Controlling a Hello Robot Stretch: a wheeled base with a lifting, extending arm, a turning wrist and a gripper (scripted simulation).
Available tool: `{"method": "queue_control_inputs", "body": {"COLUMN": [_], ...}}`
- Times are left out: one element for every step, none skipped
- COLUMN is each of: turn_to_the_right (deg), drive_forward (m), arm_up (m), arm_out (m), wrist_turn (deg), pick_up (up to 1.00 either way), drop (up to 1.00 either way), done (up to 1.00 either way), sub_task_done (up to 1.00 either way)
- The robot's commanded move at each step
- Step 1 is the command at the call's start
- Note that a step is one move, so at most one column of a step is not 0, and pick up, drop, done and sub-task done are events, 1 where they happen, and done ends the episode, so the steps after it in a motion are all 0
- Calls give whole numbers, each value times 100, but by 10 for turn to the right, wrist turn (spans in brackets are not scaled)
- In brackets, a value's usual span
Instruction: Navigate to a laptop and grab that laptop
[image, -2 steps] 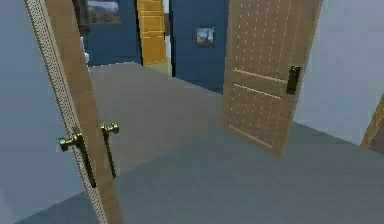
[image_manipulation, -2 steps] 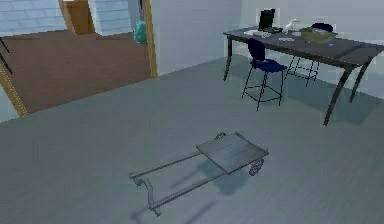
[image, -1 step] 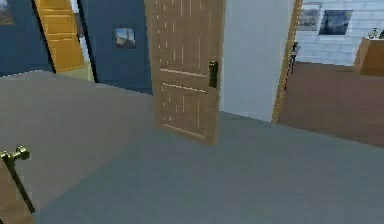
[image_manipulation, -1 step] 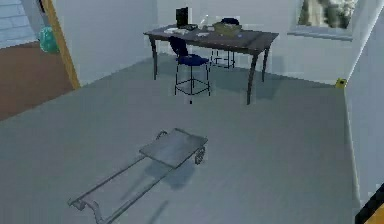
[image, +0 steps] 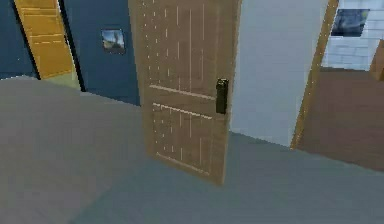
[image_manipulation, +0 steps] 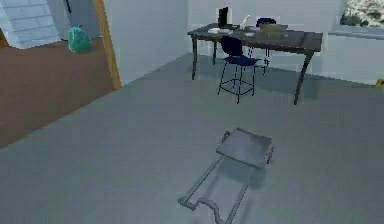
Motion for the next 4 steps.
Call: {"method": "queue_control_inputs", "body": {"turn_to_the_right": [450,90,0,450], "drive_forward": [0,0,95,0], "arm_up": [0,0,0,0], "arm_out": [0,0,0,0], "wrist_turn": [0,0,0,0], "pick_up": [0,0,0,0], "drop": [0,0,0,0], "done": [0,0,0,0], "sub_task_done": [0,0,0,0]}}
